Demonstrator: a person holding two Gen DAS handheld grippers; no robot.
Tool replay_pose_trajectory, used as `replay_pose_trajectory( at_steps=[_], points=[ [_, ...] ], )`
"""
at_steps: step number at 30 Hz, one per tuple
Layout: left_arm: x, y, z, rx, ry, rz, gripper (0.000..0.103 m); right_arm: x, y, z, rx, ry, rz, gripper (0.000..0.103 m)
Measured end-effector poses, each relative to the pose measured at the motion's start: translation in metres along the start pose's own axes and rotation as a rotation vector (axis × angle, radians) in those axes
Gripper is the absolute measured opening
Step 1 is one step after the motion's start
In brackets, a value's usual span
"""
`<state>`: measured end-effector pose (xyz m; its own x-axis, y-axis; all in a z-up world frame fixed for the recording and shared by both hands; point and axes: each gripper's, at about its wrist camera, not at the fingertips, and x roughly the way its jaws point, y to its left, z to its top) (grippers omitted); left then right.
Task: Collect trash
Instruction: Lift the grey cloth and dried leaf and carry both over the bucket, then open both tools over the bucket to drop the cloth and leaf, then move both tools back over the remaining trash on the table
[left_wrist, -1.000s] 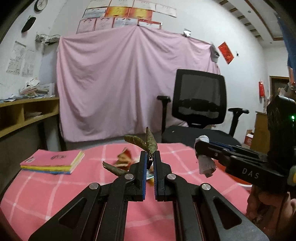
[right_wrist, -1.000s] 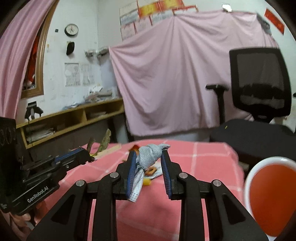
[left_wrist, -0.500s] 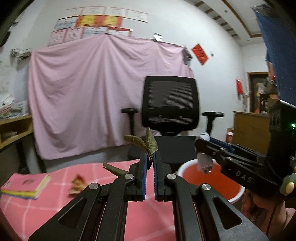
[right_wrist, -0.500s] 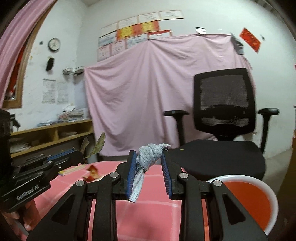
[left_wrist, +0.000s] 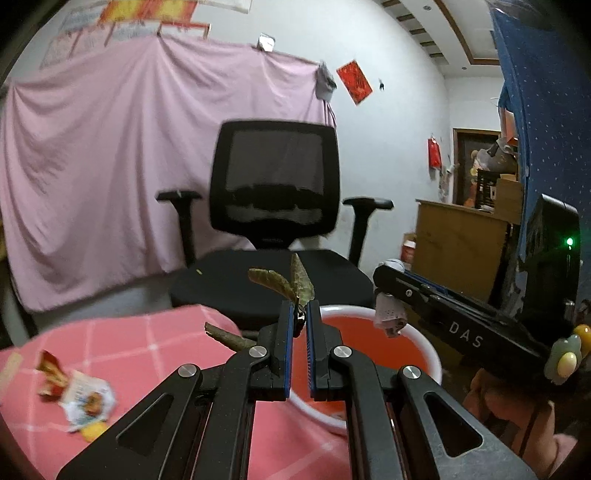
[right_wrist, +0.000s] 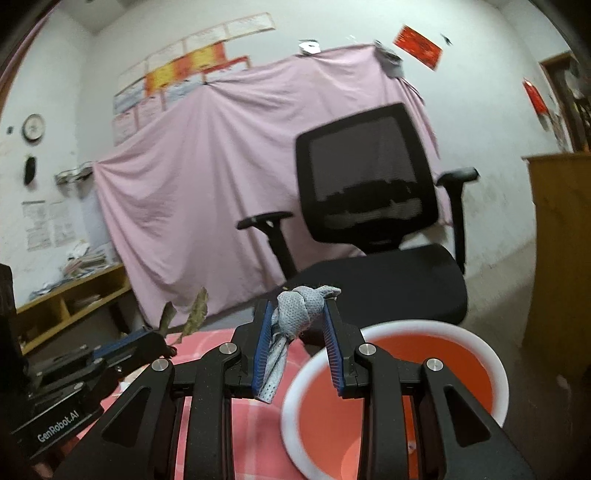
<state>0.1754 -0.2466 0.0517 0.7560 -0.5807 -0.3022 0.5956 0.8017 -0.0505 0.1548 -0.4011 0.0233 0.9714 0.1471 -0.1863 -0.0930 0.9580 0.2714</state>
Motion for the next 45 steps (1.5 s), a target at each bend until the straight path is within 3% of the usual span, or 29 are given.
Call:
replay_pose_trajectory(
  at_steps=[8, 15, 19, 26, 36, 40, 45],
  points=[
    [0.032, -0.007, 0.001, -0.062, 0.108, -0.061, 0.004, 0.006, -0.028, -0.002, 0.075, 0.057, -0.053, 0.026],
    [0.064, 0.009, 0.004, -0.232, 0.234, -0.132, 0.005, 0.014, -0.045, -0.006, 0.138, 0.118, -0.087, 0.027],
    [0.075, 0.013, 0.005, -0.25, 0.273, -0.125, 0.008, 0.014, -0.051, -0.008, 0.157, 0.133, -0.099, 0.035],
    [0.07, 0.019, 0.0, -0.28, 0.262, -0.127, 0.028, 0.016, -0.055, -0.01, 0.172, 0.148, -0.112, 0.039],
    [0.05, 0.031, 0.003, -0.276, 0.2, -0.063, 0.032, 0.015, -0.049, -0.01, 0.148, 0.136, -0.105, 0.04],
    [0.035, 0.035, 0.006, -0.248, 0.17, -0.012, 0.033, 0.014, -0.04, -0.007, 0.122, 0.11, -0.092, 0.046],
    [0.006, 0.051, 0.006, -0.237, 0.092, 0.137, 0.043, 0.011, -0.023, -0.004, 0.09, 0.064, -0.057, 0.049]
  ],
)
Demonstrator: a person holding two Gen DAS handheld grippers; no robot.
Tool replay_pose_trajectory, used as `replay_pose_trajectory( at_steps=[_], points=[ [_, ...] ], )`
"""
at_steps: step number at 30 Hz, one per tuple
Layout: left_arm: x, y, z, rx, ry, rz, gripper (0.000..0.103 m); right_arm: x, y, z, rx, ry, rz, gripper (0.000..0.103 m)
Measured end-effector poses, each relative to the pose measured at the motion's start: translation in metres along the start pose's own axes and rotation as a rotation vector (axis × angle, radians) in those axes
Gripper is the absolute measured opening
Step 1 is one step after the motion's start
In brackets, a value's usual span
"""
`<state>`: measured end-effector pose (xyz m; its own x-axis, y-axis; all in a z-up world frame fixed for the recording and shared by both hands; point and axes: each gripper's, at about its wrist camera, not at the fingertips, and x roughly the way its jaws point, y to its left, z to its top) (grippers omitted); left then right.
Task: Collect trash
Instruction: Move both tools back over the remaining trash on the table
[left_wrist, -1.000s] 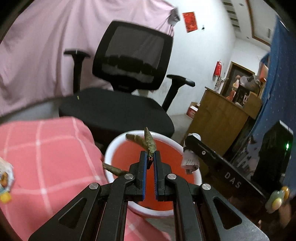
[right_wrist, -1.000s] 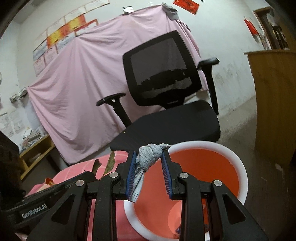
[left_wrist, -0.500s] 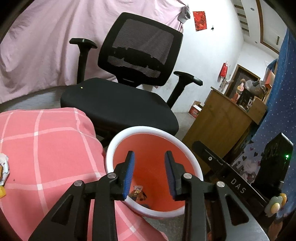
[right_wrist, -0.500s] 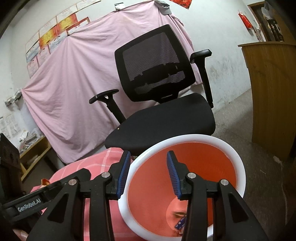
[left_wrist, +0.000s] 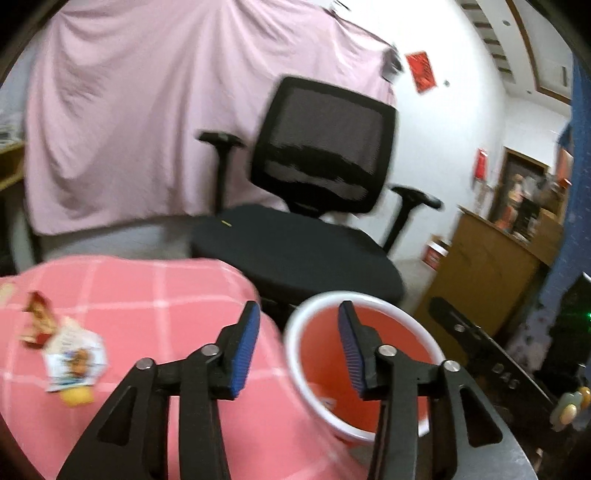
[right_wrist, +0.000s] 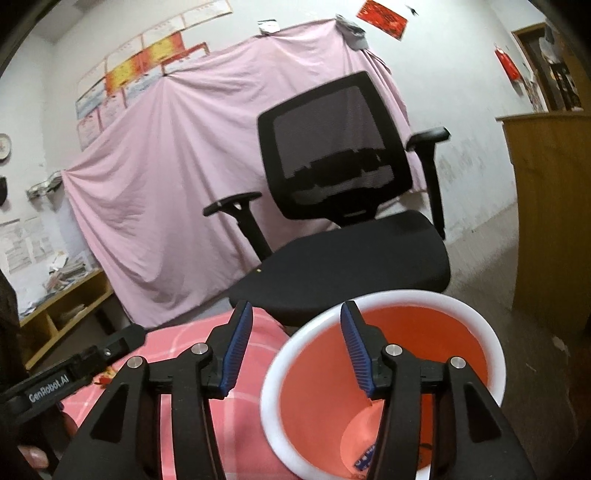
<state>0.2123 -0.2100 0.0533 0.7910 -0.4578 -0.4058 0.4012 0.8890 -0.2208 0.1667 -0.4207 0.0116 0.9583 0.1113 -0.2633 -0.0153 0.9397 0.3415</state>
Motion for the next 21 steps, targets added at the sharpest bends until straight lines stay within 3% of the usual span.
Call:
replay_pose_trajectory(
  at_steps=[3, 7, 10, 12, 14, 16, 21],
  points=[
    [-0.019, 0.019, 0.001, -0.032, -0.053, 0.058, 0.048, 0.0, 0.012, 0.001, -0.014, -0.021, 0.027, 0.052],
    [-0.042, 0.04, -0.001, -0.044, -0.101, 0.132, 0.054, 0.001, 0.034, -0.001, -0.035, -0.05, 0.071, 0.075],
    [-0.064, 0.057, -0.003, -0.045, -0.156, 0.185, 0.062, 0.001, 0.055, -0.003, -0.068, -0.068, 0.105, 0.079],
    [-0.078, 0.066, -0.006, -0.051, -0.186, 0.21, 0.084, 0.001, 0.069, -0.005, -0.097, -0.084, 0.129, 0.085],
    [-0.094, 0.078, -0.011, -0.063, -0.242, 0.247, 0.102, -0.001, 0.081, -0.008, -0.117, -0.103, 0.156, 0.101],
    [-0.112, 0.089, -0.018, -0.082, -0.312, 0.299, 0.102, -0.002, 0.092, -0.01, -0.134, -0.122, 0.186, 0.103],
    [-0.131, 0.109, -0.028, -0.036, -0.329, 0.372, 0.102, -0.005, 0.122, -0.018, -0.199, -0.156, 0.231, 0.103]
  ],
)
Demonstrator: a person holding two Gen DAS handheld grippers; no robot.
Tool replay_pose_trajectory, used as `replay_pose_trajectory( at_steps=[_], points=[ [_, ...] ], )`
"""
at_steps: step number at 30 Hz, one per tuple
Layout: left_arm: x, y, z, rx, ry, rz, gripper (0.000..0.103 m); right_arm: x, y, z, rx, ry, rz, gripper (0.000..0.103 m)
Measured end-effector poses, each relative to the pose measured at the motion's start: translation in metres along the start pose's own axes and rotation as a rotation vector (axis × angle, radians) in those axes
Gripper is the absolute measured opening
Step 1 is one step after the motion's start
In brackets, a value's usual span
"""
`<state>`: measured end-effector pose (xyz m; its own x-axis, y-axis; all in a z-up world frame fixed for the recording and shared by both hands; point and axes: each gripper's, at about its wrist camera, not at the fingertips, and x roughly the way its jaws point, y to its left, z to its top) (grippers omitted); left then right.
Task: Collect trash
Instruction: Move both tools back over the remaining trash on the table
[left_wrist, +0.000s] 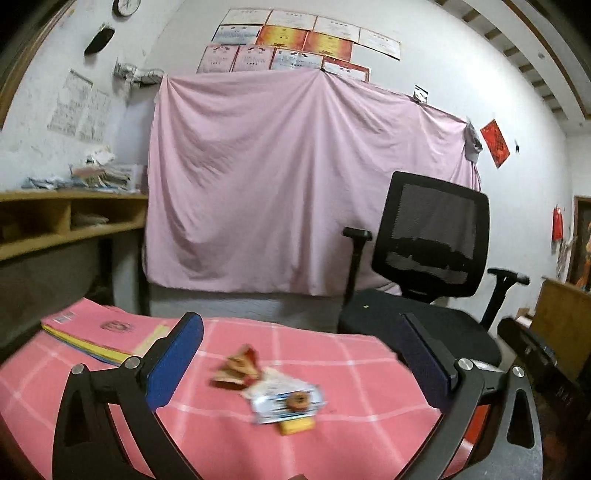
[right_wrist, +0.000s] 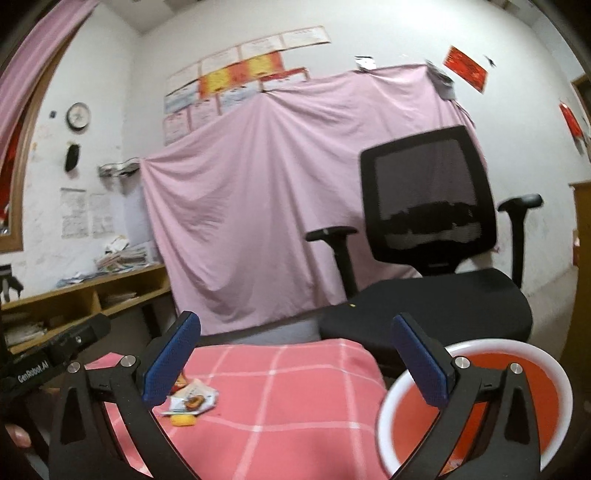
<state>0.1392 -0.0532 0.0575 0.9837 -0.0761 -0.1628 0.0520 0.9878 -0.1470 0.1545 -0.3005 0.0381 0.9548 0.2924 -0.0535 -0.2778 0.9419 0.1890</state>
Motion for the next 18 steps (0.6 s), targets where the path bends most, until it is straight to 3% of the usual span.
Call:
replay_pose_trajectory(
  at_steps=[7, 18],
  points=[
    [-0.009, 0.037, -0.012, 0.004, -0.02, 0.054, 0.102, 0.007, 0.035, -0.006, -0.07, -0.021, 0.044, 0.103],
    [-0.002, 0.087, -0.019, -0.001, -0.025, 0.117, 0.102, 0.03, 0.076, -0.025, -0.186, 0.019, 0.067, 0.103]
  ],
)
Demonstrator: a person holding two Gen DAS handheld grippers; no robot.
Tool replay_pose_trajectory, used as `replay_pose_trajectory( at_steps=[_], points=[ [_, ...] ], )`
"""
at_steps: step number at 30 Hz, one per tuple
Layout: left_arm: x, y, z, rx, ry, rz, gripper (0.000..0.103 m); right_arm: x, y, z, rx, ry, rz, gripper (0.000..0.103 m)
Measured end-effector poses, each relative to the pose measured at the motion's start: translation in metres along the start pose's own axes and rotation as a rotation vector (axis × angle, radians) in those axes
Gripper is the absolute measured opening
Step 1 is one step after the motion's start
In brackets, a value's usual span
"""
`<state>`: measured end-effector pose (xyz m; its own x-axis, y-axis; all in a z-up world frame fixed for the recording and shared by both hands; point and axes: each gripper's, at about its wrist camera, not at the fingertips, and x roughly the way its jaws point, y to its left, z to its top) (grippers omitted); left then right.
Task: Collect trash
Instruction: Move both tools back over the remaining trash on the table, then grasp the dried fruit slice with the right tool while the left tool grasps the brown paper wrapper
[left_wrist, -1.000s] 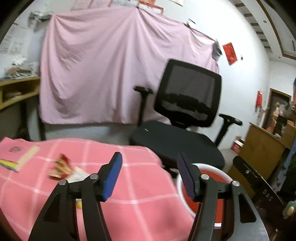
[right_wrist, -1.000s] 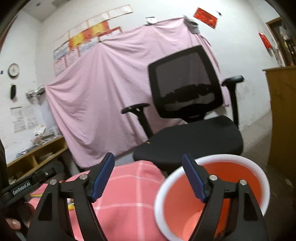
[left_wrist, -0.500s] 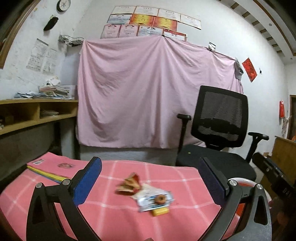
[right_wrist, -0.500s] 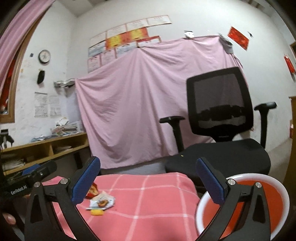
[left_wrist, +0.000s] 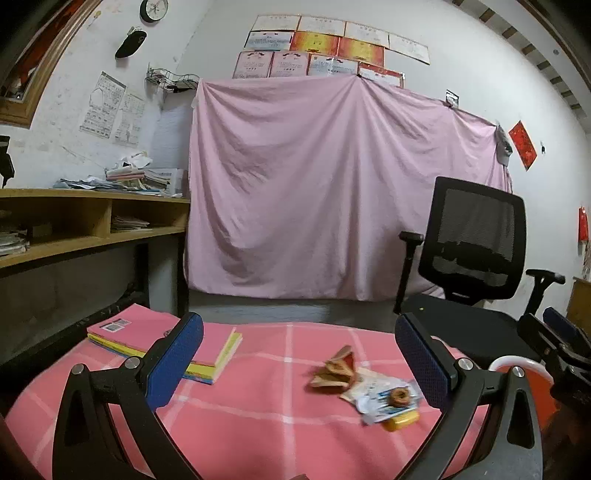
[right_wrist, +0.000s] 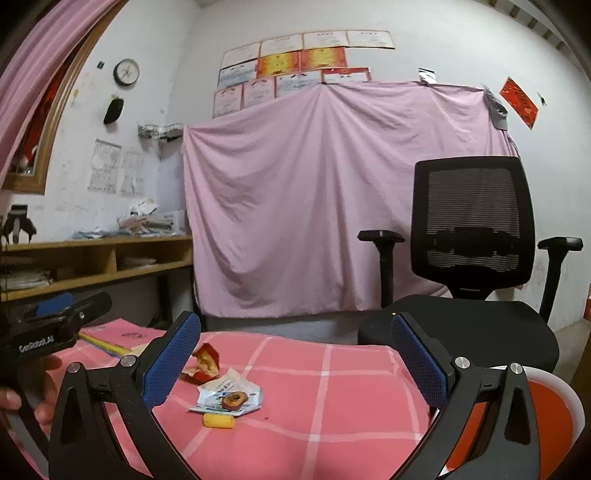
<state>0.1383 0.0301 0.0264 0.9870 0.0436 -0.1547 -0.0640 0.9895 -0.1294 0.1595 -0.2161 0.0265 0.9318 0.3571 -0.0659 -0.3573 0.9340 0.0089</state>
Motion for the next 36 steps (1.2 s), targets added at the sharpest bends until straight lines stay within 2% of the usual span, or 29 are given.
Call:
replay_pose_trajectory(
  at_steps=[6, 11, 12, 14, 16, 19, 21, 24, 26, 33, 36],
  points=[
    [0.012, 0.009, 0.001, 0.022, -0.007, -0.007, 0.102, 0.016, 0.01, -0.003, -0.022, 0.008, 0.017, 0.103],
    [0.036, 0.017, -0.001, 0.022, 0.065, -0.049, 0.102, 0.033, 0.015, -0.007, -0.032, 0.056, 0.055, 0.102],
    [0.041, 0.02, -0.001, 0.012, 0.087, -0.065, 0.101, 0.038, 0.015, -0.008, -0.032, 0.079, 0.07, 0.098],
    [0.053, 0.024, -0.002, -0.015, 0.138, -0.09, 0.101, 0.048, 0.015, -0.01, -0.031, 0.121, 0.093, 0.082],
    [0.063, 0.028, -0.003, -0.039, 0.184, -0.109, 0.1, 0.061, 0.015, -0.014, -0.025, 0.187, 0.117, 0.071],
    [0.081, 0.033, -0.006, -0.071, 0.271, -0.148, 0.091, 0.073, 0.014, -0.02, -0.012, 0.267, 0.16, 0.061],
    [0.089, 0.033, -0.006, -0.086, 0.314, -0.169, 0.08, 0.08, 0.016, -0.024, -0.012, 0.323, 0.172, 0.058],
    [0.102, 0.031, -0.008, -0.104, 0.383, -0.21, 0.072, 0.091, 0.017, -0.034, -0.004, 0.429, 0.196, 0.049],
    [0.107, 0.028, -0.009, -0.106, 0.416, -0.233, 0.067, 0.095, 0.018, -0.038, 0.002, 0.466, 0.209, 0.042],
    [0.121, 0.025, -0.014, -0.131, 0.525, -0.304, 0.055, 0.098, 0.026, -0.045, -0.02, 0.531, 0.257, 0.04],
    [0.131, 0.024, -0.017, -0.166, 0.581, -0.339, 0.054, 0.105, 0.027, -0.048, -0.024, 0.565, 0.261, 0.04]
  ],
)
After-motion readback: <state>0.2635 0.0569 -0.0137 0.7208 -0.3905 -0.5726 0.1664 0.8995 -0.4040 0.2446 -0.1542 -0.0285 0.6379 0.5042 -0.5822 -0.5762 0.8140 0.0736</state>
